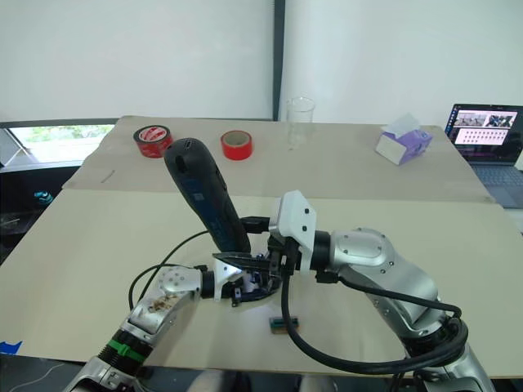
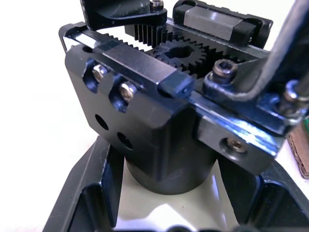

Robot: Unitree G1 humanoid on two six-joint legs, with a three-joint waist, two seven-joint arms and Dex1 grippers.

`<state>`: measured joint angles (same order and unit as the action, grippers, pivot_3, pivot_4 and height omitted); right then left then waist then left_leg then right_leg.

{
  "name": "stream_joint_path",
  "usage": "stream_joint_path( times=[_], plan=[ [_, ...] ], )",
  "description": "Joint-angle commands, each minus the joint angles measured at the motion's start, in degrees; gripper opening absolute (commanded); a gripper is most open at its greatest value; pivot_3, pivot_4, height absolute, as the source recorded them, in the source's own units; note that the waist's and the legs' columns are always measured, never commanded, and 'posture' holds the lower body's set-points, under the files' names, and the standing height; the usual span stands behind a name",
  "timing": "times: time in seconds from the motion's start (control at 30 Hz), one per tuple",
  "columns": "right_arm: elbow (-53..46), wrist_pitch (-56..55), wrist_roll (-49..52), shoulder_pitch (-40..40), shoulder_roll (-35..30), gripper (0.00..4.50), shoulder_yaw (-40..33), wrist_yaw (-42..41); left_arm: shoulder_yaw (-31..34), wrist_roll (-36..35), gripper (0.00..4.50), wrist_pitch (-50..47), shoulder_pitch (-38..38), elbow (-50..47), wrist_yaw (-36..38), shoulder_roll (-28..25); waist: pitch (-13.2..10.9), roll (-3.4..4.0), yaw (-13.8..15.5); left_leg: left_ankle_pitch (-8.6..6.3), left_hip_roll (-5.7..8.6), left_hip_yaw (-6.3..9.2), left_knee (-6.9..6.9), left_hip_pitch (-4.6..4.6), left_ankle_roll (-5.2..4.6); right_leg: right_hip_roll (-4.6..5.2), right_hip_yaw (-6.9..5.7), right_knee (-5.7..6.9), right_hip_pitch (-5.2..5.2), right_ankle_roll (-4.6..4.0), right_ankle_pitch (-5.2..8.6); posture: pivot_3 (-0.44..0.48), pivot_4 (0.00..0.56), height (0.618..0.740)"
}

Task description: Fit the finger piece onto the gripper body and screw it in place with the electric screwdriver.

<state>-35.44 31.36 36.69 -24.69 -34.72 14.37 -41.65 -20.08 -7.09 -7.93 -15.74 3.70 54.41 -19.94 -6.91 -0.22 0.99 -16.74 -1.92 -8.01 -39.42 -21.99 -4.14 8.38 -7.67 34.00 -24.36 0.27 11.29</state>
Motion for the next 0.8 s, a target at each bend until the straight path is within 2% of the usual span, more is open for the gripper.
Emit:
stream_joint_path(
  times=[0.03,0.43,0.8],
  plan=[
    [6.51,3.8,-5.3,3.92,-1.63,1.93,3.82,0.28,0.31,0.2,2.3,-1.67,0.82,0.08,-0.29,-0.83,0.0,0.0,0.03,0.0,0.0,0.0,0.01,0.0,0.0,0.02,-0.03,0.0,0.0,0.0,0.0,0.0,0.15,0.74],
    [5.13,1.57,1.54,1.13,-0.81,1.93,-5.24,-4.03,0.43,0.52,2.3,-1.5,0.6,0.51,-0.82,-0.64,-0.36,-0.1,0.32,-0.01,0.0,0.0,0.05,-0.16,0.02,0.04,-0.13,-0.03,-0.16,0.04,-0.02,0.0,0.15,0.74],
    [2.89,-1.12,8.52,-1.68,-1.26,1.93,-12.93,-9.27,0.66,2.05,2.3,-0.62,0.41,2.44,-3.65,0.73,-0.9,-0.24,1.42,0.08,0.02,0.0,0.04,-0.84,0.1,0.08,-0.79,-0.02,-0.79,0.32,-0.38,0.0,0.15,0.74]
  ],
)
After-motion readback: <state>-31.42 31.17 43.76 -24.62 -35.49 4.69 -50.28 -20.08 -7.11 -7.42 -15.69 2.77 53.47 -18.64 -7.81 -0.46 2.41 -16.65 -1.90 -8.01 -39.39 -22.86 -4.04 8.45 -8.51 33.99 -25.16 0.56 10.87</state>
